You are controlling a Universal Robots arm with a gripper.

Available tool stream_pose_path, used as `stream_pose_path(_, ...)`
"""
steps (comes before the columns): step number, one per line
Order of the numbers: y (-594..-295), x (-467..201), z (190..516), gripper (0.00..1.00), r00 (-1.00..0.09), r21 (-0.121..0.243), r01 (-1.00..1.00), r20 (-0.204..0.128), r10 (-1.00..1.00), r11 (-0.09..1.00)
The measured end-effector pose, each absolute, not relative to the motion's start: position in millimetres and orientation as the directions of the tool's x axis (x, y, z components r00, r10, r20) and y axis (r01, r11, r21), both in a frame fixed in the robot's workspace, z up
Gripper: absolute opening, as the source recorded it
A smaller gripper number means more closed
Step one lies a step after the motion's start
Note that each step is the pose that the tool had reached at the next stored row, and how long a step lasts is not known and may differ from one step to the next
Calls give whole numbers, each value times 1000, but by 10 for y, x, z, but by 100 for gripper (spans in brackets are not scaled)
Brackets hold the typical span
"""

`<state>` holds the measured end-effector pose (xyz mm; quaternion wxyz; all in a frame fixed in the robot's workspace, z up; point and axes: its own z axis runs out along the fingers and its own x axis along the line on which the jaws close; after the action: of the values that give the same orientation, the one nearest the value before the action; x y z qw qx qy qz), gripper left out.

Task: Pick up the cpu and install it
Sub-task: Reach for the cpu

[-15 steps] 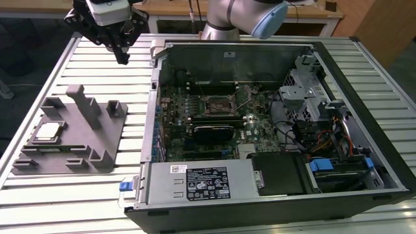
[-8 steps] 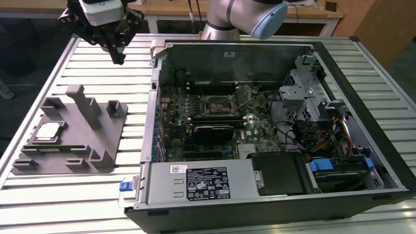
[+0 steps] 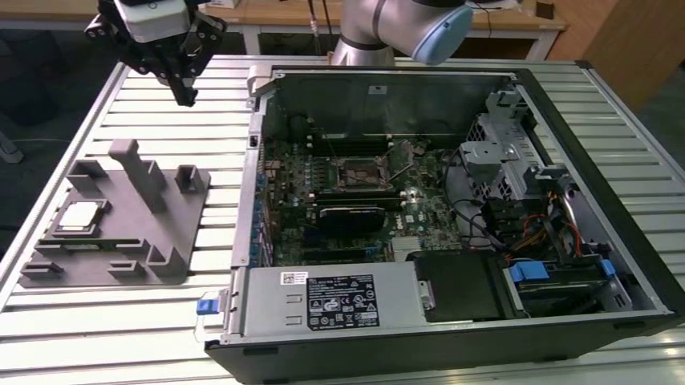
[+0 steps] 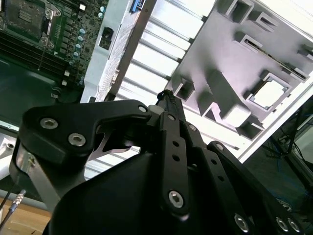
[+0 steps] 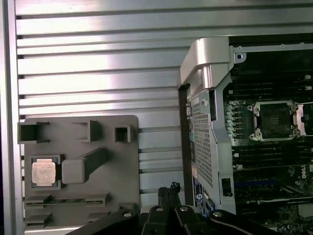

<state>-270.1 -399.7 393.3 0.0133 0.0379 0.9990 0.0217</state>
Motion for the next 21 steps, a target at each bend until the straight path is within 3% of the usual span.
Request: stream_pose_path(21,-4002,-2979,3933,11,-997,45,75,-25,76,996)
